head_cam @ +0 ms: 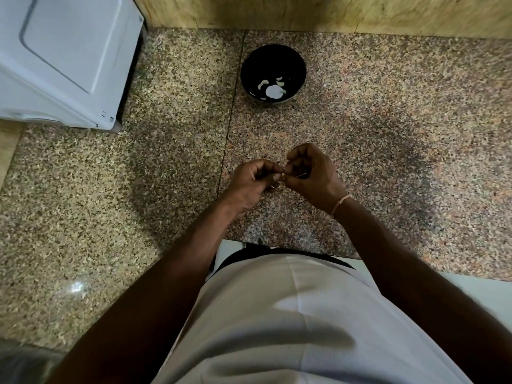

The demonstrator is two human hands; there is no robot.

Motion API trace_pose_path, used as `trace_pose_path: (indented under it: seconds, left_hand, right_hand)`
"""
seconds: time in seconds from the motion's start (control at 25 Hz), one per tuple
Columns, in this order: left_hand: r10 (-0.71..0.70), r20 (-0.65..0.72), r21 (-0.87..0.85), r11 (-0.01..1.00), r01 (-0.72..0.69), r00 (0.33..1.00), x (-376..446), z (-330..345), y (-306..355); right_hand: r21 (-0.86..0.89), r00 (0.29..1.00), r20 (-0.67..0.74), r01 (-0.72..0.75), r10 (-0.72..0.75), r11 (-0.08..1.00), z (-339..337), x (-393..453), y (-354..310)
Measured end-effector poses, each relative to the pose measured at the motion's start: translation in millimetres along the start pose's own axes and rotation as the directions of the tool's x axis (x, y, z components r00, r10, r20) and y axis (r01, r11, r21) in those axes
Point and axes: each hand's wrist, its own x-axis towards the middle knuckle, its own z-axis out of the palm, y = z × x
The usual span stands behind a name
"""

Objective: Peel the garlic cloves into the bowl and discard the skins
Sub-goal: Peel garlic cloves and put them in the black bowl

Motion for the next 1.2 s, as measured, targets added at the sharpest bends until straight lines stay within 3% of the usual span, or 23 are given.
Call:
trace_pose_path:
  seconds: [0.4, 0.88, 1.2]
  left_hand:
    - [-0.039, 0.047, -0.049, 0.998, 0.042, 0.998, -1.5, 0.5, 1.1]
    - [-0.092, 0.048, -0.278, 0.955, 0.102, 0.995, -3.6, 2.9, 3.2]
    - [-0.138, 0.046, -0.332, 0.932, 0.145, 0.989, -1.0, 4.3, 7.7]
  right_hand:
    - [0.058, 0.996, 0.083, -0.047, 0.042, 0.997, -5.1, 3.9, 5.0]
    - [0.107, 0.997, 0.054, -0.065, 0.059, 0.992, -2.3, 1.0, 1.9]
    - [0.08, 0.998, 0.042, -0.045, 0.041, 0.996, -1.3, 0.1, -1.5]
